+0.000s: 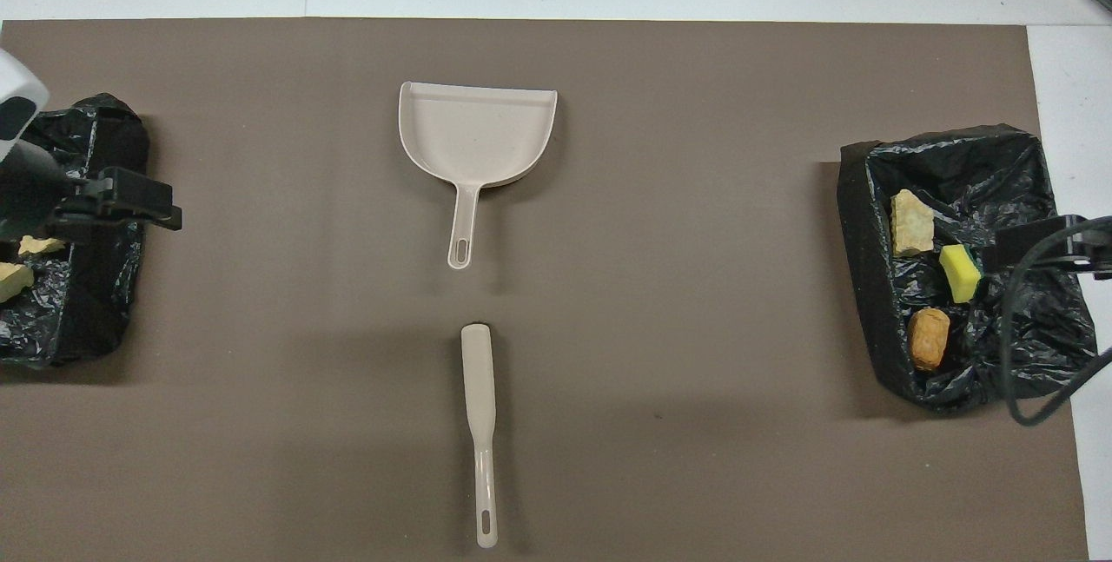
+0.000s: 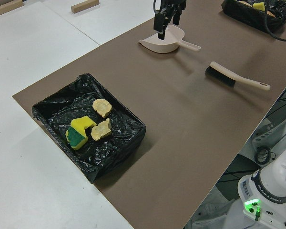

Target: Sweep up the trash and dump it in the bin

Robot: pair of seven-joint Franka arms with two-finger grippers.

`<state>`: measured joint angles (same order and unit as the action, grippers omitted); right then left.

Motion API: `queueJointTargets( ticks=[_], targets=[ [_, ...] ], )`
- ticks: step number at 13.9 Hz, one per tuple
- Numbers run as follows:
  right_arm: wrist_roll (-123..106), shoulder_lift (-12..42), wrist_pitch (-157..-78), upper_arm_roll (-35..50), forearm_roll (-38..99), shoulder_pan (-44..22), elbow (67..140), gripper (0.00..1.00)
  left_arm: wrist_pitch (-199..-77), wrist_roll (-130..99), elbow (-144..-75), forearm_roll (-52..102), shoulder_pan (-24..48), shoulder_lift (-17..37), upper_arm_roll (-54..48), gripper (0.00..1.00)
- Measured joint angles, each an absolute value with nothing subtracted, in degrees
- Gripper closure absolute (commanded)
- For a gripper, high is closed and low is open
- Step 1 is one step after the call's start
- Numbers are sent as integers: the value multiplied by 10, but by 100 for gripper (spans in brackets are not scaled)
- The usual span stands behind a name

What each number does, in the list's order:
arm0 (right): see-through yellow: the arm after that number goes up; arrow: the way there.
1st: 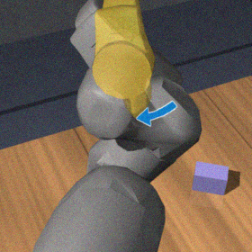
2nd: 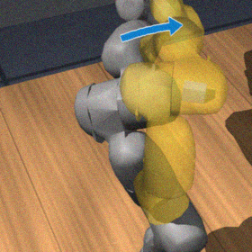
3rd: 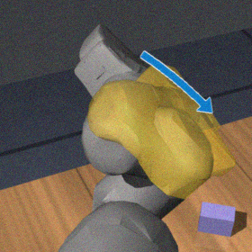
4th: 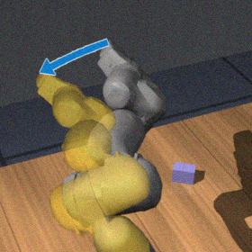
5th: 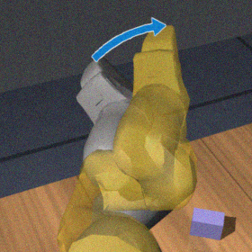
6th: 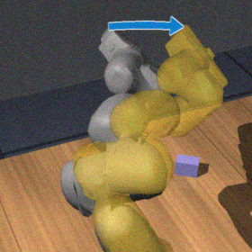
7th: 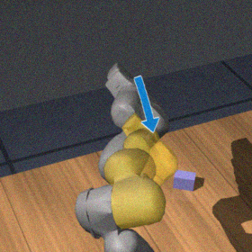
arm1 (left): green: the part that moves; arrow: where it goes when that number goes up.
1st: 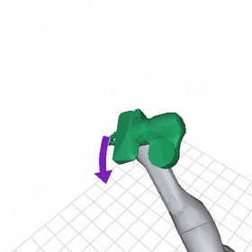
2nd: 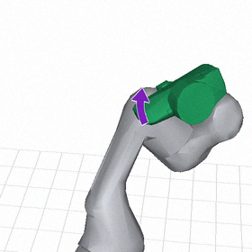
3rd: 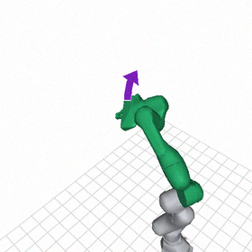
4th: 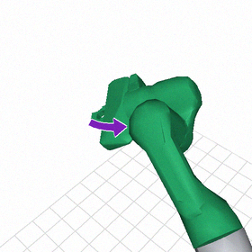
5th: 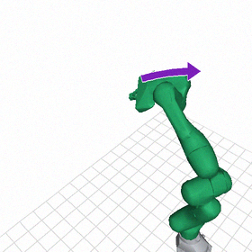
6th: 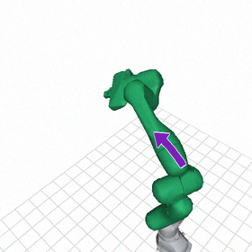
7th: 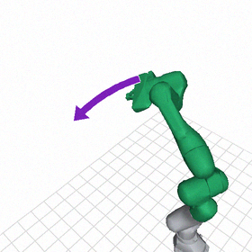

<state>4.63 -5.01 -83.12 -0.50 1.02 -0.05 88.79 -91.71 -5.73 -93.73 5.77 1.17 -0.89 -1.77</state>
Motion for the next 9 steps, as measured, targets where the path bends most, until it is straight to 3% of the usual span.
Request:
queueJointTargets(
  ticks=[4, 9],
  targets=[
    [46, -50, -831, -5, 10, -1, 888, 0, -889, -20, -960, 22, 13, -52, -28, 0],
    [46, -50, -831, -5, 10, -1, 888, 0, -893, -9, -969, 18, 12, -54, -29, 0]
  ],
)
